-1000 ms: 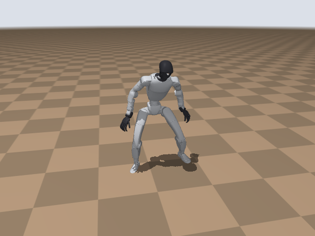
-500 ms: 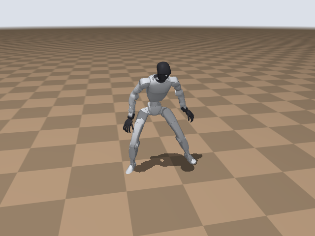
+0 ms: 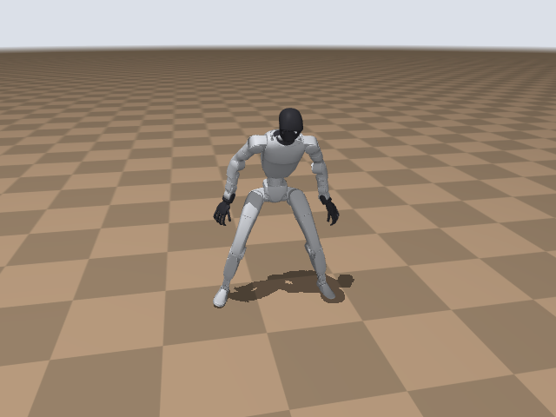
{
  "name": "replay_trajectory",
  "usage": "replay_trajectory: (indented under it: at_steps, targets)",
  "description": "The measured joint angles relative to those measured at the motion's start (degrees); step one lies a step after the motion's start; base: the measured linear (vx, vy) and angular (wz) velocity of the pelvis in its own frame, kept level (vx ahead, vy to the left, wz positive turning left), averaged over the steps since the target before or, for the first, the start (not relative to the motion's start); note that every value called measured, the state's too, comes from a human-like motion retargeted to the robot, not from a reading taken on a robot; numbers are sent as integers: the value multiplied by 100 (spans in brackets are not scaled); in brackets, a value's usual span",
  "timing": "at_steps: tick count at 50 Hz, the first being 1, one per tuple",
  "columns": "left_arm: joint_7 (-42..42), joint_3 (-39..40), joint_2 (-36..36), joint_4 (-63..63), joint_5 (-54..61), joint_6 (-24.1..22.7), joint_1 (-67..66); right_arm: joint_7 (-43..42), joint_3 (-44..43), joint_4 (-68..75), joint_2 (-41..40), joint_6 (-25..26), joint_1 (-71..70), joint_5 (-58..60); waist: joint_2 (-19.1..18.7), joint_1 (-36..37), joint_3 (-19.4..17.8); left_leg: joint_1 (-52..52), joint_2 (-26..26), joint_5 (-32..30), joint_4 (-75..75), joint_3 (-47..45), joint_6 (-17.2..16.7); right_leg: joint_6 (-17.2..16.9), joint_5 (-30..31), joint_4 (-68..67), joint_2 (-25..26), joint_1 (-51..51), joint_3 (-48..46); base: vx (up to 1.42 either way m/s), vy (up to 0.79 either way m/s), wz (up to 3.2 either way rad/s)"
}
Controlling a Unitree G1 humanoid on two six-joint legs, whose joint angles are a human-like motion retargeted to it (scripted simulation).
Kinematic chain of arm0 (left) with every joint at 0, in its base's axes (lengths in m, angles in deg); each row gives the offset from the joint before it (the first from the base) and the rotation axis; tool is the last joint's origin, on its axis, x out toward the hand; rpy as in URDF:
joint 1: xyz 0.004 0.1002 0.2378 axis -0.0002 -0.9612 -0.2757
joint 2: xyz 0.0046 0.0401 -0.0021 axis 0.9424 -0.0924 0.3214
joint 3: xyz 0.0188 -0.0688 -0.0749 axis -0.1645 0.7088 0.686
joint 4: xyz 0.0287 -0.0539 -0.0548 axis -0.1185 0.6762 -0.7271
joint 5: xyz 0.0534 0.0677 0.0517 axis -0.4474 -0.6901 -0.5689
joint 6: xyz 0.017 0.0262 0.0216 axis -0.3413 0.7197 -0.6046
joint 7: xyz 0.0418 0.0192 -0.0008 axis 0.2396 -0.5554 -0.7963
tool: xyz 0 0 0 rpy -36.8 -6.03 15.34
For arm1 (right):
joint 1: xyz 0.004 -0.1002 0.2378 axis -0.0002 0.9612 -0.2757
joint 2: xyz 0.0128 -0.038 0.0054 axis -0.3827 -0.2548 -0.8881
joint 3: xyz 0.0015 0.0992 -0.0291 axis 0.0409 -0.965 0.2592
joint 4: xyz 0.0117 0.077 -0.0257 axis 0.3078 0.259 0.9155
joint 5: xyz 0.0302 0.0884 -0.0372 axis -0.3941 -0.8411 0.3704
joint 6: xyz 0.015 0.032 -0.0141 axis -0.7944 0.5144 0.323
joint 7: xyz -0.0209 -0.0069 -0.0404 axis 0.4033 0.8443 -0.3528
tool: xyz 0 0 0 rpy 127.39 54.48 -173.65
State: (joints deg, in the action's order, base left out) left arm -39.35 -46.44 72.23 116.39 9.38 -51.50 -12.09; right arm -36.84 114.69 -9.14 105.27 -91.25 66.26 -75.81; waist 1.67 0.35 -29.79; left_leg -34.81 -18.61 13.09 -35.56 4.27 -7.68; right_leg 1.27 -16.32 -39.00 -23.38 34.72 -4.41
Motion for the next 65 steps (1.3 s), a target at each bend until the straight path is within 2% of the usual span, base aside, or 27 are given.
replay_trajectory:
  at_steps: [3,6,8,10,13,15,18,20,23,25,27,30,31,33,35,37,40,44,47,50,53,55,57,59,61,63,65]
  targets:
    - [-3,444,2,-186,330,-73,-292,186,119,-125,-16,27,-129,57,139,106,0,27,-228,231,39,-133,68,-258,836,578,112,-103,106,-1,-62,-6]
    - [23,995,-15,-248,890,-144,-653,125,28,-322,-46,-1,-453,-141,303,150,0,-214,-558,630,-603,-428,333,-411,760,-32,300,383,96,-8,-53,-49]
    - [73,1304,-43,-211,1209,-97,-860,-61,-70,-451,-74,-17,-726,-468,491,128,0,-447,-584,890,-1447,-625,431,-200,595,-93,460,502,146,-9,-41,-52]
    - [192,1396,-49,-198,1601,79,-927,-154,-244,-573,-29,296,-983,-810,581,-77,0,-558,-177,1036,-1890,-719,457,18,782,432,540,322,94,-17,-25,17]
    - [381,1202,-96,-290,1480,25,-943,-237,-519,-863,44,240,-1014,-1005,582,-288,0,-546,178,1325,-2456,-1394,515,-140,1093,820,614,161,-128,-10,-14,24]
    - [499,974,-61,-432,1195,-11,-938,-108,-693,-1087,79,216,-866,-1039,554,-355,0,-190,432,1374,-2064,-1909,561,-247,1392,1261,727,-40,-263,-8,-7,3]
    - [566,719,21,-597,864,-48,-882,237,-955,-1322,0,234,-487,-966,473,-503,0,623,874,1370,-489,-2259,755,-597,1752,1511,847,-169,-273,-8,0,12]
    - [601,633,39,-623,840,-68,-815,415,-1069,-1373,-103,234,-250,-963,409,-590,0,707,814,1245,-253,-2281,937,-597,1662,1291,902,-79,-137,-4,1,8]
    - [674,696,-52,-452,800,-144,-729,523,-1024,-1263,-307,-65,30,-1019,254,-569,0,355,334,1101,-1043,-2272,703,-296,471,-453,986,465,-63,0,1,-13]
    - [669,700,-98,-348,926,-82,-604,613,-928,-1081,-382,-57,55,-1102,132,-527,0,400,315,1109,-892,-2256,596,-90,-228,-1299,963,617,-182,-2,1,11]
    - [718,649,-142,-301,1072,-2,-459,791,-771,-885,-367,34,-2,-1086,94,-523,0,463,542,1040,-648,-2234,606,-28,-514,-1445,822,512,-295,-5,-1,53]
    - [776,677,-194,-452,944,-18,-461,931,-383,-823,-215,21,-106,-789,170,-451,0,265,756,973,-1109,-2364,484,-240,-84,-94,661,-102,-391,-1,-3,35]
    - [786,727,-183,-531,842,4,-545,916,-176,-839,-138,18,-209,-733,164,-329,0,126,661,931,-1477,-2351,395,-161,62,114,703,-162,-360,-2,-2,-38]
    - [774,784,-149,-667,776,-1,-730,861,155,-861,8,69,-474,-586,122,-198,0,-250,564,749,-2228,-2092,231,-71,231,-49,691,-17,-252,-6,4,-49]
    - [672,872,-126,-683,692,-95,-941,616,356,-843,87,-9,-795,-474,148,-158,0,-699,468,728,-3174,-1709,-4,-205,218,-508,627,236,-104,-7,9,-37]
    - [584,961,-113,-570,602,26,-993,360,264,-711,78,181,-1151,-519,227,-164,0,-821,399,939,-3502,-1480,-73,-132,244,-82,625,75,6,-11,14,-33]
    - [498,1070,-111,-471,462,48,-1088,-67,-175,-681,42,191,-1339,-596,295,-123,0,-745,-92,1260,-3732,-1427,342,-120,387,60,611,36,209,-8,24,-41]
    - [457,1012,-9,-585,487,82,-1016,-101,-639,-948,49,243,-1090,-674,300,-165,0,-63,-428,1319,-2267,-1529,712,-332,952,966,561,-386,218,-9,37,-18]
    - [408,803,91,-682,519,133,-811,100,-855,-1062,48,318,-667,-724,307,-175,0,667,-95,883,-707,-1520,648,-378,1295,1657,403,-708,224,-8,50,-5]
    - [405,532,188,-702,480,260,-510,286,-1069,-990,-23,402,-182,-884,284,-277,0,651,176,686,-693,-1620,393,-265,969,1791,115,-882,169,-7,53,42]
    - [317,237,211,-718,582,394,-204,412,-1228,-780,-68,499,124,-1082,112,-365,0,779,584,537,-187,-1697,321,-84,510,1128,97,-640,283,-9,52,57]
    - [285,177,134,-714,674,417,-108,544,-1249,-625,-71,522,192,-1090,-41,-344,0,974,829,391,335,-1765,483,-14,313,367,260,-368,194,-9,47,21]
    - [327,290,-2,-675,734,352,-147,674,-1161,-529,-67,437,156,-957,-134,-282,0,1096,978,236,634,-1894,463,-88,144,-225,569,-221,8,-5,39,-4]
    - [402,505,-136,-598,714,150,-313,644,-950,-552,-83,117,85,-785,-123,-302,0,920,1066,342,202,-1936,280,-363,38,-366,948,-245,-64,0,34,12]
    - [399,699,-194,-549,773,37,-538,541,-686,-634,-83,-21,-90,-581,71,-318,0,735,1393,417,-231,-1673,-21,-568,174,300,1188,-511,58,-4,31,4]
    - [365,811,-165,-491,941,244,-705,520,-413,-744,-10,248,-410,-507,357,-259,0,598,1750,448,-606,-1274,-325,-305,340,1040,1041,-762,165,-11,30,-24]
    - [337,874,-131,-388,992,283,-914,418,-163,-910,45,274,-699,-463,510,-299,0,271,1483,706,-1690,-1271,-326,-125,324,568,809,-495,282,-8,35,-12]
